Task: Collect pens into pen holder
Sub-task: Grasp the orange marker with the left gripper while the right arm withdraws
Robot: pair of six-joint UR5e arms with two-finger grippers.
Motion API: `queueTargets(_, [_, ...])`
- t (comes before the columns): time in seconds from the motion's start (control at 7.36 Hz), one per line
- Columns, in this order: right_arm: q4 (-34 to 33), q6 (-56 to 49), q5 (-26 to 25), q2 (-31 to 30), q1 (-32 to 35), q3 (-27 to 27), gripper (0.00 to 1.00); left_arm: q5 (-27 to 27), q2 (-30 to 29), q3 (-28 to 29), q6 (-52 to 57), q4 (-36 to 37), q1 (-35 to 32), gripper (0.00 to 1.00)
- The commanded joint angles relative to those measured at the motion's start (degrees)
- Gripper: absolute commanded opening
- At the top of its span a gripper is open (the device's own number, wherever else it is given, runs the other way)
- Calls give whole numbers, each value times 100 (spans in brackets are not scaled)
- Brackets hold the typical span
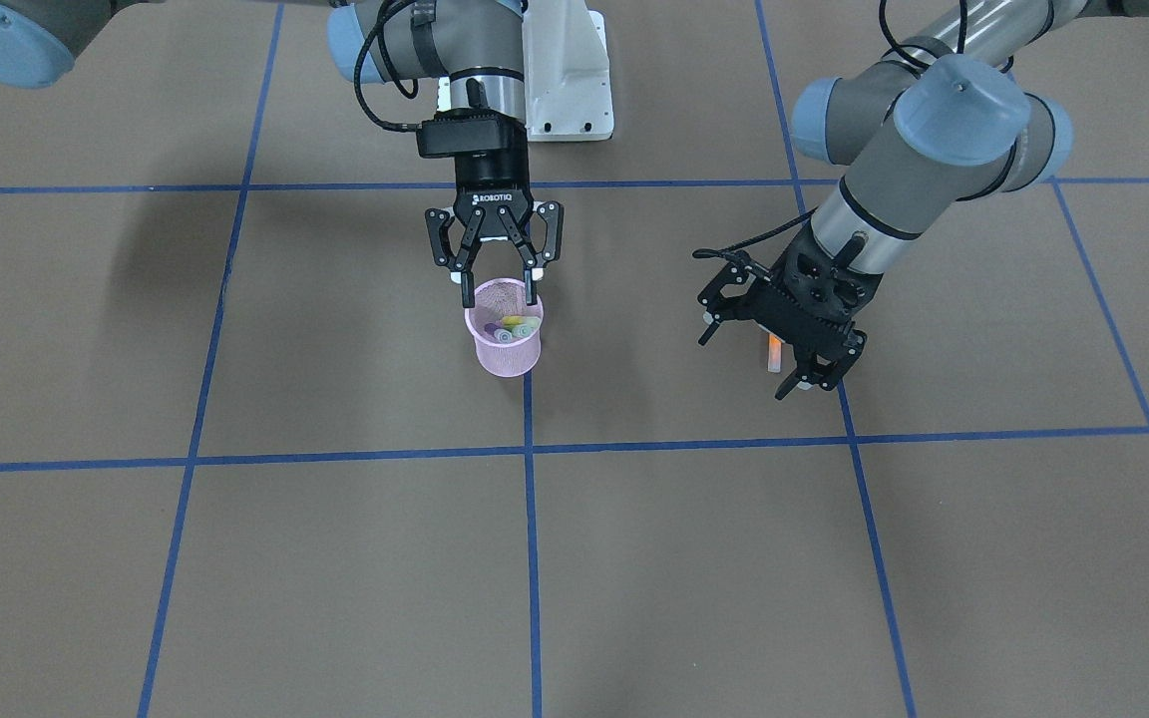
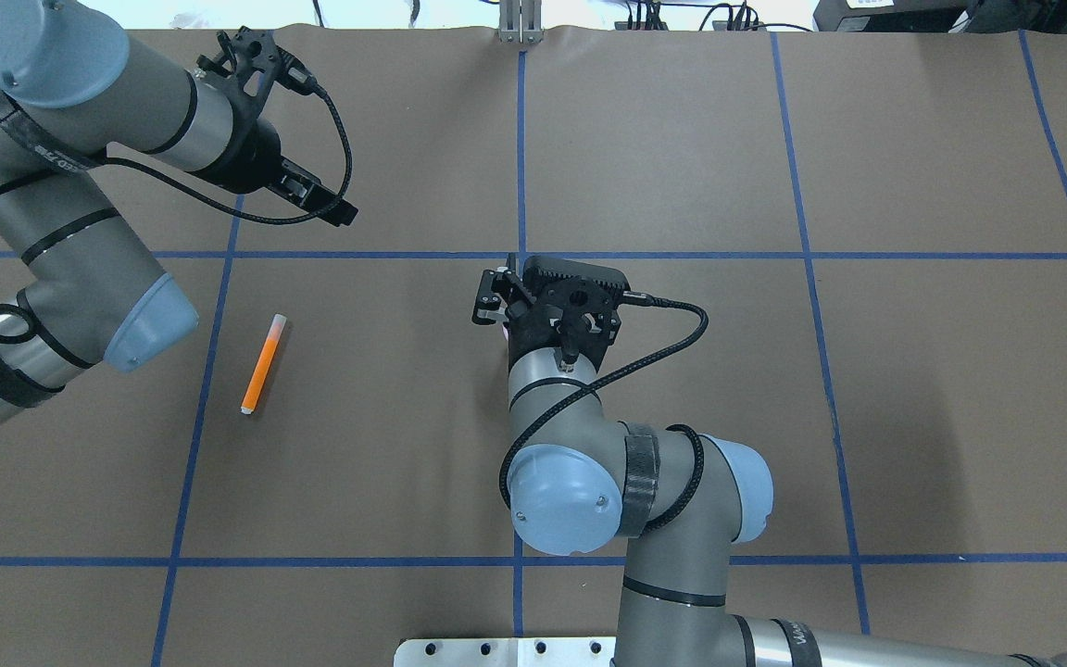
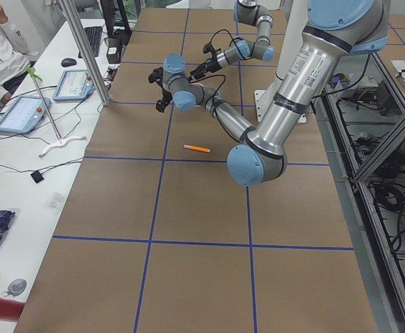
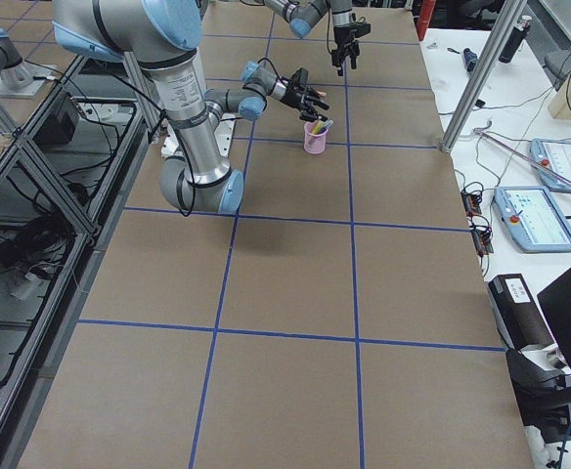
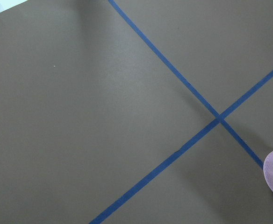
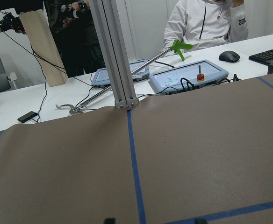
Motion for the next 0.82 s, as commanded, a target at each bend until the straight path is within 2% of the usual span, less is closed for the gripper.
queueTargets(0.0, [-81,-50,1795,-16,847,269,99,11,0,78,-41,0,128,100])
queueTargets(0.14, [-369,-198,3049,-24,1462,269,99,3,0,183,-485,0,303,100])
queueTargets(0.27, [-563,-644,3993,-59,1998,269,99,38,18,245,-1221,9,496,100])
queueTargets(0.54, [-565,-1506,5550,-357,2992,261,100,869,368,237,-2104,17,935,100])
queueTargets(0.68, [-548,-2058,6254,-559,3493,252,100,890,569,237,-2464,35,947,100])
